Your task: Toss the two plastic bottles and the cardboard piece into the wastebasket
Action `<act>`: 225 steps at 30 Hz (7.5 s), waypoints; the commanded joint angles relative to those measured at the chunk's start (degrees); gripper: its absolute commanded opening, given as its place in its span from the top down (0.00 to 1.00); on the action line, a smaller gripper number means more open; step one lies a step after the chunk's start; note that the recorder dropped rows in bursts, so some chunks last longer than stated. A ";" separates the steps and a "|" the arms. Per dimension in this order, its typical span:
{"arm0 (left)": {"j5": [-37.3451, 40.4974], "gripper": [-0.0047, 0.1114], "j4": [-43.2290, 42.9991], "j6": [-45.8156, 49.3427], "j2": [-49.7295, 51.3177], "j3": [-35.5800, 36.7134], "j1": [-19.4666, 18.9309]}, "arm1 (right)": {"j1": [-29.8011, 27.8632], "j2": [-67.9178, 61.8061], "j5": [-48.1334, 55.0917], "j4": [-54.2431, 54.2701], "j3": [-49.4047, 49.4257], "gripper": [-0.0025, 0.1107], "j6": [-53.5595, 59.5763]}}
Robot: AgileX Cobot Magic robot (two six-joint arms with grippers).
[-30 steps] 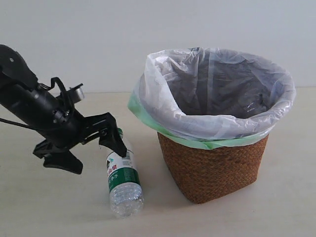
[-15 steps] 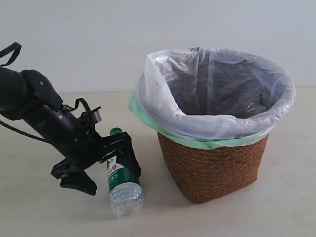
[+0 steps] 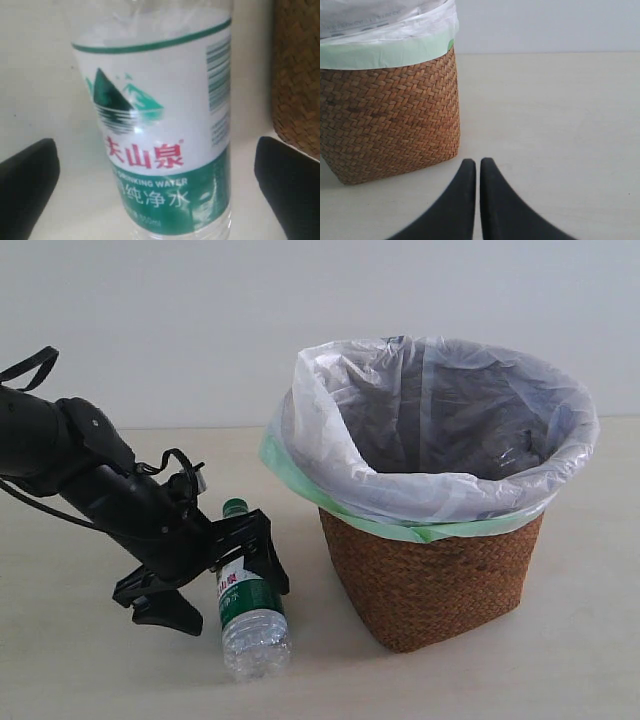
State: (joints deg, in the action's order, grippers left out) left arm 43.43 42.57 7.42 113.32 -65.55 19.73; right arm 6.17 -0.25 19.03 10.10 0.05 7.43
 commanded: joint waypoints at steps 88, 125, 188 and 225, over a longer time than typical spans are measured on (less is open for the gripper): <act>-13.33 0.93 -32.48 3.65 -51.59 24.46 -30.44 | -0.30 0.25 -0.36 -0.29 -0.05 0.98 0.23; 15.42 0.23 -20.09 -4.06 -20.82 -29.09 0.22 | -0.30 0.25 -0.36 -0.29 -0.05 0.98 0.23; -27.18 0.93 -11.89 -4.85 -75.62 46.50 0.22 | -0.30 0.25 -0.36 -0.29 -0.05 0.98 0.23; -36.25 0.93 -16.89 17.83 -113.32 65.55 -19.65 | -0.30 0.25 -0.48 -0.29 -0.05 0.98 0.23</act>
State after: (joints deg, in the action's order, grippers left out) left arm 2.27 26.04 24.74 0.18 -0.38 3.21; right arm 6.17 -0.25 19.03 10.10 0.05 7.43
